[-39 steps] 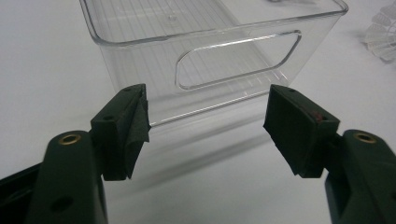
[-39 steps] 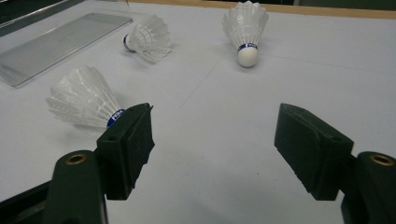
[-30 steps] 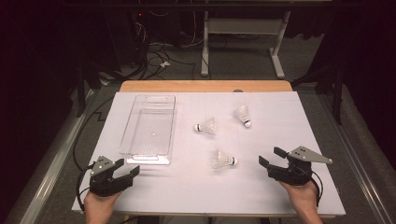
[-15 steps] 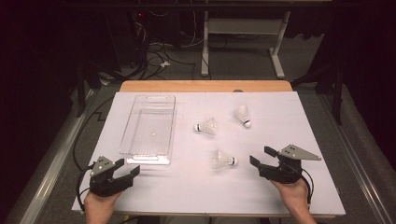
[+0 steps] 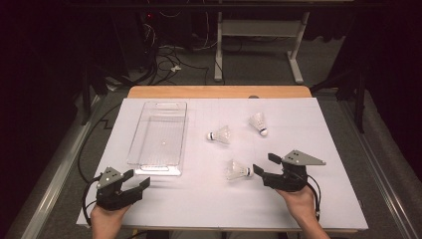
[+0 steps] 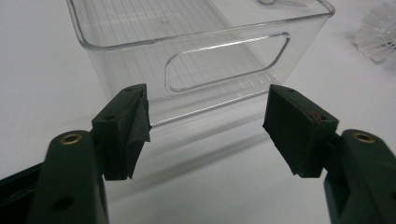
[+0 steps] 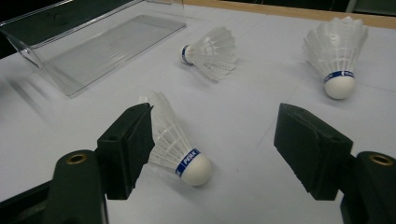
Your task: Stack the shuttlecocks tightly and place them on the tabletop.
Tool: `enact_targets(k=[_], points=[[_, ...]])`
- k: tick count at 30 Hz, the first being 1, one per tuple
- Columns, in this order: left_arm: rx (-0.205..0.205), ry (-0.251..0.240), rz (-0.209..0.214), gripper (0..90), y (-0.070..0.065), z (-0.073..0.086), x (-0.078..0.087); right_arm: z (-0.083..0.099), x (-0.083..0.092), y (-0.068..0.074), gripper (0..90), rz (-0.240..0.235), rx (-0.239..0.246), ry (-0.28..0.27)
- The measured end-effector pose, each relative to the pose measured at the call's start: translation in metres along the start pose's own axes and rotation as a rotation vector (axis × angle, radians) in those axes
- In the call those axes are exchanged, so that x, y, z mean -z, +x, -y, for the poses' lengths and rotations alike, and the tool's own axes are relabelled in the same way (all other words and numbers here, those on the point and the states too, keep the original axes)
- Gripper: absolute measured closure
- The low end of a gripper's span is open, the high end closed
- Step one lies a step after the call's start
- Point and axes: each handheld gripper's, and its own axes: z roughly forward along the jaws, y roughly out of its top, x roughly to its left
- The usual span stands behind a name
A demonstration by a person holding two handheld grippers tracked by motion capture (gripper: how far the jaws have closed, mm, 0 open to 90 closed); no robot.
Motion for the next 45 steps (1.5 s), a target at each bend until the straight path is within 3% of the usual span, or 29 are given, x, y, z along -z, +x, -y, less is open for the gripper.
enact_targets(k=[23, 32, 39, 45], points=[[-0.001, 0.012, 0.003, 31.7, -0.001, 0.001, -0.001, -0.011, -0.024, 0.017, 30.0, -0.050, 0.013, 0.032], [0.001, 0.012, 0.007, 31.6, 0.000, 0.001, -0.002, -0.019, -0.033, 0.025, 33.4, -0.066, 0.029, 0.071], [0.000, 0.013, 0.009, 31.6, 0.000, 0.001, -0.002, -0.029, -0.043, 0.029, 36.7, -0.080, 0.016, 0.154], [-0.001, 0.015, 0.009, 31.5, 0.000, 0.001, -0.002, -0.039, -0.050, 0.032, 41.8, -0.064, 0.015, 0.234]])
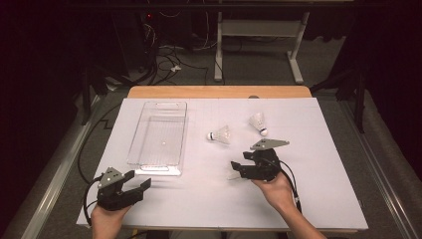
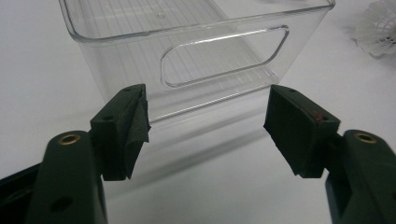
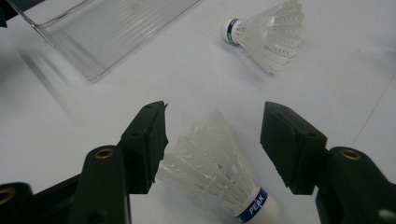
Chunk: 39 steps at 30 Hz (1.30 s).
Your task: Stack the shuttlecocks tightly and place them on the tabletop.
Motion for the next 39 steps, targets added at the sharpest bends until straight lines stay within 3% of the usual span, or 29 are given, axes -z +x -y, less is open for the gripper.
enact_targets(k=[14, 31, 39], points=[[-0.007, 0.005, 0.002, 31.4, -0.001, 0.000, 0.000, -0.031, -0.014, 0.009, 53.7, 0.031, 0.047, 0.189], [0.002, 0.006, 0.002, 31.4, 0.001, 0.000, 0.000, -0.043, -0.030, 0.013, 55.9, 0.060, 0.071, 0.319], [-0.003, 0.010, 0.006, 31.4, 0.000, 0.000, 0.000, -0.042, -0.032, 0.015, 63.9, 0.085, 0.094, 0.345]])
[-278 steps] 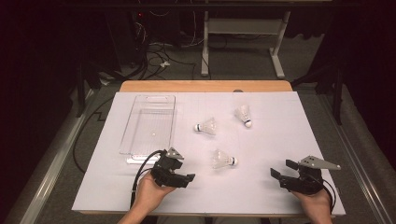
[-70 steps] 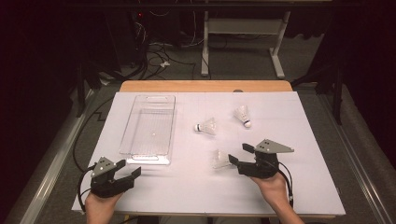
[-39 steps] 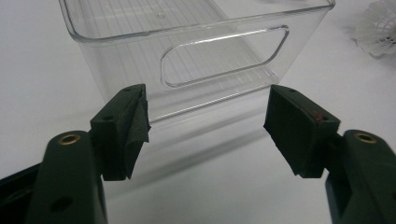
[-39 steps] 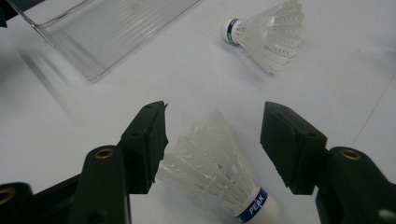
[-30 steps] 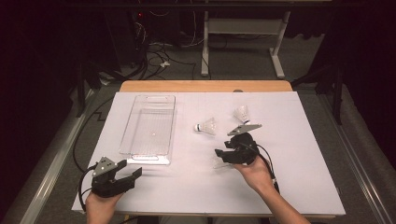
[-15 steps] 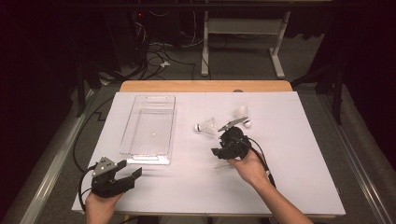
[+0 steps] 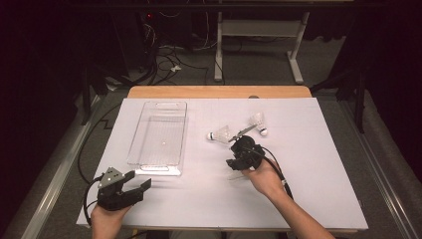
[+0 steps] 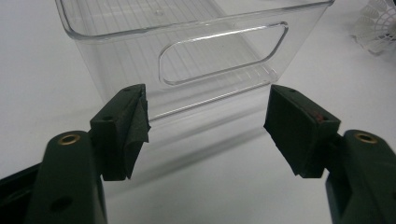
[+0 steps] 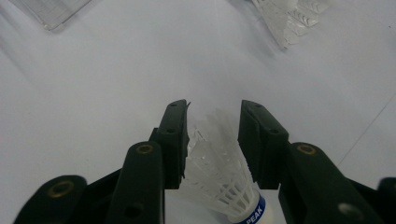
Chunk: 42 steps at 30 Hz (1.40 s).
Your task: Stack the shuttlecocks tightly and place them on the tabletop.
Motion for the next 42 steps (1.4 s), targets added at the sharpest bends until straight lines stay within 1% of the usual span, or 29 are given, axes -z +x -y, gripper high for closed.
enact_targets(k=[2, 5, 7, 9, 10, 12, 14, 17, 18, 22, 24, 25, 27, 28, 30, 32, 33, 35, 37, 42], points=[[0.003, 0.002, 0.000, 31.4, 0.000, 0.000, 0.000, 0.000, 0.000, 0.000, 66.2, -0.001, 0.004, -0.001], [0.002, 0.000, 0.001, 31.4, 0.000, 0.000, 0.000, 0.000, -0.002, 0.001, 69.1, 0.001, 0.005, 0.013], [0.002, 0.002, 0.002, 31.5, 0.000, 0.000, 0.000, 0.000, -0.003, 0.001, 71.7, 0.001, 0.014, 0.016], [0.002, 0.002, 0.002, 31.5, 0.000, 0.000, 0.000, 0.000, -0.002, 0.001, 74.1, 0.000, 0.016, 0.012], [0.002, 0.002, 0.002, 31.5, 0.000, 0.000, 0.000, 0.000, -0.001, 0.001, 75.6, 0.007, 0.023, 0.007], [0.002, 0.002, 0.003, 31.5, 0.000, 0.000, 0.000, 0.001, 0.001, 0.002, 78.7, 0.006, 0.019, 0.005], [0.001, 0.002, 0.002, 31.6, 0.000, 0.000, 0.000, 0.002, 0.002, 0.001, 82.5, 0.014, 0.040, 0.005], [0.000, 0.002, 0.003, 31.6, 0.000, 0.000, -0.001, 0.002, 0.003, 0.002, 84.5, 0.013, 0.033, 0.007], [0.000, 0.004, 0.005, 31.6, 0.000, 0.000, -0.001, 0.002, 0.003, 0.001, 85.3, 0.014, 0.042, 0.007], [0.003, 0.006, 0.004, 31.6, 0.001, 0.000, -0.001, 0.003, 0.005, 0.000, 88.4, 0.018, 0.047, 0.017], [0.007, 0.002, 0.002, 31.7, 0.001, 0.001, -0.001, 0.003, 0.005, -0.001, 89.1, 0.010, 0.049, 0.011], [0.006, 0.002, 0.003, 31.7, 0.001, 0.001, -0.001, 0.003, 0.006, -0.001, 89.2, 0.010, 0.040, 0.015], [0.002, 0.006, 0.004, 31.7, 0.001, 0.000, -0.001, 0.003, 0.007, -0.003, 89.7, 0.014, 0.043, 0.011], [0.001, 0.006, 0.004, 31.8, 0.001, 0.000, -0.001, 0.003, 0.008, -0.003, 89.7, 0.013, 0.031, 0.011], [0.000, 0.007, 0.005, 31.8, 0.001, 0.000, -0.001, 0.002, 0.011, -0.005, 89.8, 0.018, 0.043, -0.001], [0.000, 0.007, 0.004, 31.9, 0.001, 0.000, -0.001, 0.001, 0.014, -0.006, 89.8, 0.009, 0.041, -0.013], [-0.001, 0.006, 0.004, 31.9, 0.001, 0.000, -0.001, 0.000, 0.015, -0.006, 89.8, 0.003, 0.041, -0.031], [-0.001, 0.006, 0.004, 32.0, 0.001, 0.000, -0.001, 0.000, 0.017, -0.006, 89.8, 0.003, 0.042, -0.028], [-0.001, 0.006, 0.004, 32.0, 0.001, 0.000, -0.001, -0.002, 0.017, -0.005, 89.8, -0.003, 0.038, -0.050], [-0.001, 0.005, 0.002, 32.0, 0.000, 0.000, -0.001, -0.008, 0.016, -0.001, 89.9, -0.018, 0.045, -0.065]])
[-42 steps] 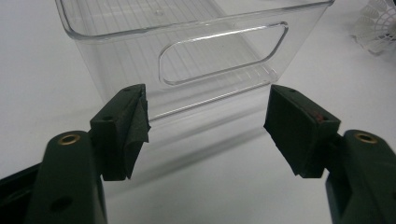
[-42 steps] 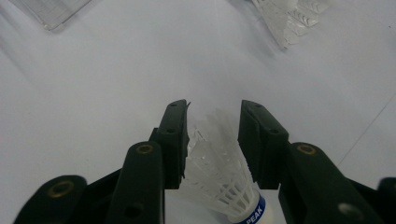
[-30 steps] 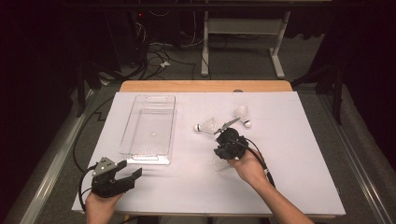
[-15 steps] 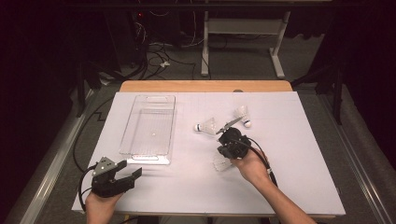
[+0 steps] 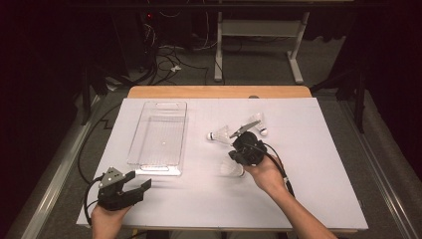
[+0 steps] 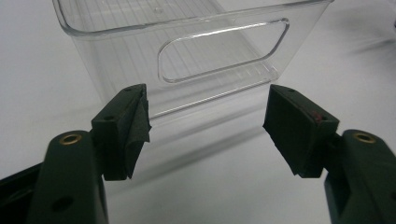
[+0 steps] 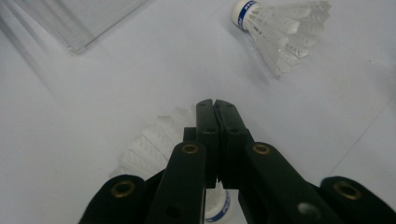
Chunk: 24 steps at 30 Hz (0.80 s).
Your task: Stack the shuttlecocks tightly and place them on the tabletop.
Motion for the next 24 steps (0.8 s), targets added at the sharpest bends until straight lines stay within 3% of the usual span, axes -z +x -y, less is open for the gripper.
enact_targets(k=[6, 7, 24], points=[[0.000, -0.003, -0.001, 32.0, 0.000, 0.000, 0.000, -0.007, -0.004, 0.005, 89.9, -0.016, -0.016, -0.011], [0.000, -0.003, 0.000, 32.0, 0.000, 0.000, 0.000, -0.008, -0.005, 0.005, 89.9, -0.017, 0.005, -0.017], [0.001, -0.004, 0.003, 32.1, 0.000, 0.000, 0.000, -0.026, -0.019, 0.017, 89.7, -0.051, 0.014, -0.077]])
